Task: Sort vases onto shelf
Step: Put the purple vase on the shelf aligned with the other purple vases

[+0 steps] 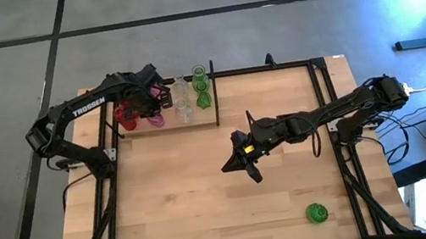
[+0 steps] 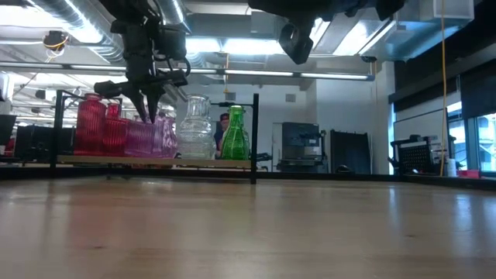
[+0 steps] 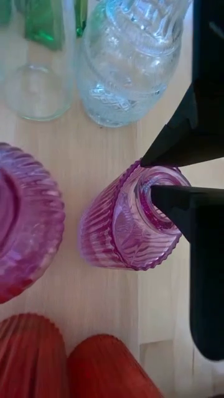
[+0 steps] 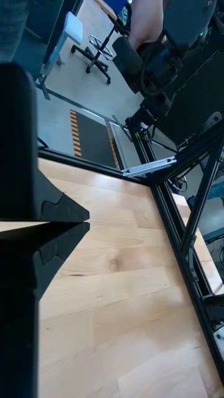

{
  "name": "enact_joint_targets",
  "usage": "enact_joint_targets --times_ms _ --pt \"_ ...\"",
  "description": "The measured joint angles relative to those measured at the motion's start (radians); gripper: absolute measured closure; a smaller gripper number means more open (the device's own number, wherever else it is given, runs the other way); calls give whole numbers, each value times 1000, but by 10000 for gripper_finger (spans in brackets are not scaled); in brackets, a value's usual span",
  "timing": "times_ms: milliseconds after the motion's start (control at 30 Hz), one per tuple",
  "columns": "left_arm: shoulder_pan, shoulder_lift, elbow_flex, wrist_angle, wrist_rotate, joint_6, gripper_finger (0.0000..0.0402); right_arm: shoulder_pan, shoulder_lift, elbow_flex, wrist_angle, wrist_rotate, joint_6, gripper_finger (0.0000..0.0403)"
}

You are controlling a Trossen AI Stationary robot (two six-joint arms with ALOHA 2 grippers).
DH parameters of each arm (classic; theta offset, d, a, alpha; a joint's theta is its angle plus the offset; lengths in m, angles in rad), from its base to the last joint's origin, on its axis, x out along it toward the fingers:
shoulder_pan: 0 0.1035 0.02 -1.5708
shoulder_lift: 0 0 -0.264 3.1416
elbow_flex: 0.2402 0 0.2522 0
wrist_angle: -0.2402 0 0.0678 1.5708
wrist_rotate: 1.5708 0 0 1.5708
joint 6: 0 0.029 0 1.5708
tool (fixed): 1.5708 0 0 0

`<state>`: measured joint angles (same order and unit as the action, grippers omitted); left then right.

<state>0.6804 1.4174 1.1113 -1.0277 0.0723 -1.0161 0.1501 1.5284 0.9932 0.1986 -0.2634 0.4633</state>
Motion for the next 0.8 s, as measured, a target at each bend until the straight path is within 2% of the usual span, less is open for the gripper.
enact_joint_targets --times_ms 800 --pt "-7 0 0 12 -18 30 359 0 0 0 0 1 0 403"
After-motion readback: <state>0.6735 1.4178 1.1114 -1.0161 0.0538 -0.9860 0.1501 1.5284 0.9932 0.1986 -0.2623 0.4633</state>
